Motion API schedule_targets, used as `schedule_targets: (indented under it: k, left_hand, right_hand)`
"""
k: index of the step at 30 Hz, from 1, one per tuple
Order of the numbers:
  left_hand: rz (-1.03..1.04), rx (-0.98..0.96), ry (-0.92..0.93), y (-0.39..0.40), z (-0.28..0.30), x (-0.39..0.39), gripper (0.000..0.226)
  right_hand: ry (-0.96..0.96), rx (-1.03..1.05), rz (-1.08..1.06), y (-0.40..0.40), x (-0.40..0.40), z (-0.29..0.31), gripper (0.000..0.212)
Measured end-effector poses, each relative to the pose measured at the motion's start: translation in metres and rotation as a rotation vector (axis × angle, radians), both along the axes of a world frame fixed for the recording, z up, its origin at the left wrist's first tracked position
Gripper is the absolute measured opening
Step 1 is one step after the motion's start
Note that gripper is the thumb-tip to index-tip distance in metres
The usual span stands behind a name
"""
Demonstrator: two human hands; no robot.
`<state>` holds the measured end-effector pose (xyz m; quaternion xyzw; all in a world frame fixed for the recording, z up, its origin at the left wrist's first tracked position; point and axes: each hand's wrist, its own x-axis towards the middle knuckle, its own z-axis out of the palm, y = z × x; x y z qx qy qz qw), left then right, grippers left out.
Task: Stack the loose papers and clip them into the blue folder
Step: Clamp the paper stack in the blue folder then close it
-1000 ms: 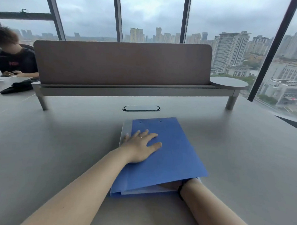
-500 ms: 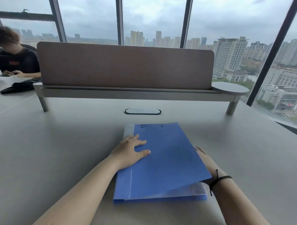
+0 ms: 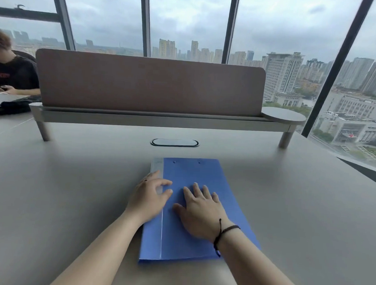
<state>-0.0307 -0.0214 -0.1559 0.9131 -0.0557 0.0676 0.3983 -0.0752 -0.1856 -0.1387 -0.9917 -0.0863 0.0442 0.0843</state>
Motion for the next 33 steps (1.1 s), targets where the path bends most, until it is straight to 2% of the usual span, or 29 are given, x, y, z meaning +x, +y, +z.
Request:
schedule_targets:
  k: [2,6,11,14,18,28,33]
  left_hand:
    - [0.027,-0.024,0.018,0.004,0.0,-0.003,0.029]
    - [-0.023,0.055,0.058,0.007,-0.004,-0.009,0.035]
    - [-0.145,0.147,0.086,-0.027,-0.007,-0.007,0.042]
    - [-0.153,0.216,0.066,-0.067,-0.005,-0.005,0.045]
    - [-0.191,0.196,0.063,-0.133,-0.005,0.003,0.045]
    - [-0.344,0.284,0.093,-0.308,0.006,0.038,0.053]
    - [-0.362,0.296,0.09,-0.366,0.005,0.075,0.053]
  right_hand:
    - [-0.002,0.012,-0.037,0.003,0.001,-0.016,0.09]
    - [-0.006,0.038,-0.031,-0.008,0.003,-0.017,0.075]
    - [-0.025,0.033,-0.065,-0.049,0.007,-0.02,0.073]
    - [-0.054,0.064,-0.125,-0.08,0.012,-0.019,0.07]
    - [-0.14,0.095,-0.23,-0.138,0.017,-0.016,0.06]
    - [-0.125,0.131,-0.56,-0.29,0.049,-0.016,0.056]
    - [-0.109,0.14,-0.572,-0.348,0.084,-0.013,0.058]
